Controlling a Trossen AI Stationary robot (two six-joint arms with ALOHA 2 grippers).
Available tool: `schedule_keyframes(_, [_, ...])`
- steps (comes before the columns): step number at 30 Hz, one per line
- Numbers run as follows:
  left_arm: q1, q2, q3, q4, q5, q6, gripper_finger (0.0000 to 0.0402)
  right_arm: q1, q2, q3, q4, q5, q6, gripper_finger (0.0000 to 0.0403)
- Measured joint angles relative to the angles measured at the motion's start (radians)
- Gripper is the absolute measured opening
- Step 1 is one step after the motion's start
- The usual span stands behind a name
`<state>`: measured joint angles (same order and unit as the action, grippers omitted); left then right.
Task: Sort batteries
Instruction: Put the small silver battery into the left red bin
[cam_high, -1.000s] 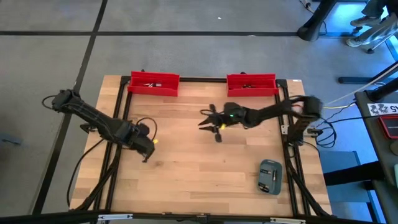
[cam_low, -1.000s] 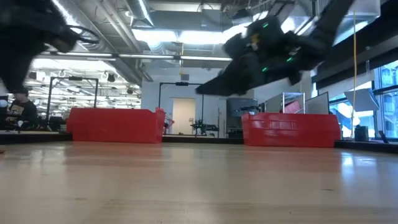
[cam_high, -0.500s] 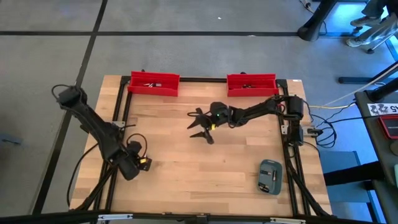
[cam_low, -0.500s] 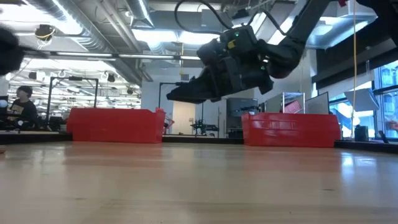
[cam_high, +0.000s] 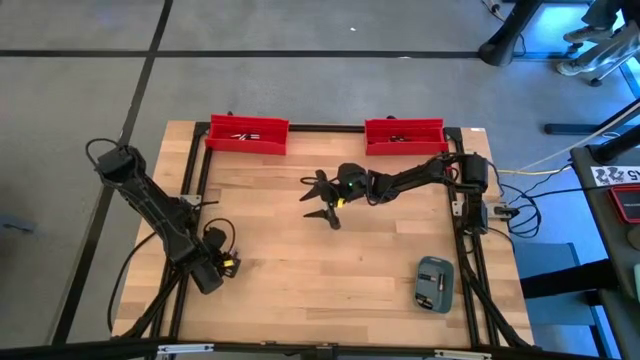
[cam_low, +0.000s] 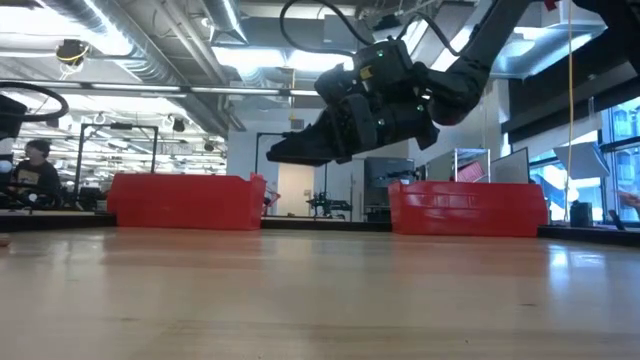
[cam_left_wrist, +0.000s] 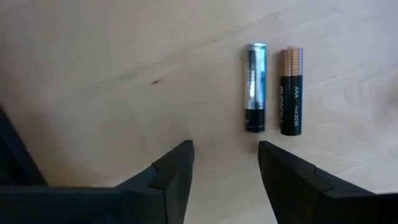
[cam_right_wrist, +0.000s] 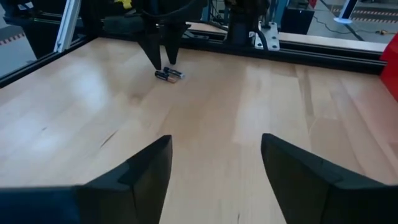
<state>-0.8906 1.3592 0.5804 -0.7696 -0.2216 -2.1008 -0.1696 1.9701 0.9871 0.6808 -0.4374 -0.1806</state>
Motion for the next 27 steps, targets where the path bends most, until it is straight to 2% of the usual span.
schedule_keyframes(9, [0.000,0.005,-0.002,-0.003,-0.013,-0.020,0.0170,0.000,0.000,0.000,-0.003,0.002,0.000,0.0248])
schedule_keyframes(15, [0.000,0.006,-0.002,-0.040,-0.019,-0.093,0.0170,0.000,0.000,0.000,-0.013,0.010,0.000,0.0248])
schedule_keyframes(18, [0.001,0.007,-0.004,-0.070,-0.052,-0.100,0.0168,0.000,0.000,0.000,-0.027,0.010,0.000,0.0247])
schedule_keyframes(22, [0.003,0.009,-0.009,-0.091,-0.134,-0.097,0.0143,0.000,0.000,0.000,-0.041,0.011,0.000,0.0247])
schedule_keyframes(27, [0.003,0.026,-0.009,-0.082,-0.164,-0.067,0.0100,0.000,0.000,0.000,-0.066,0.011,0.000,0.0247])
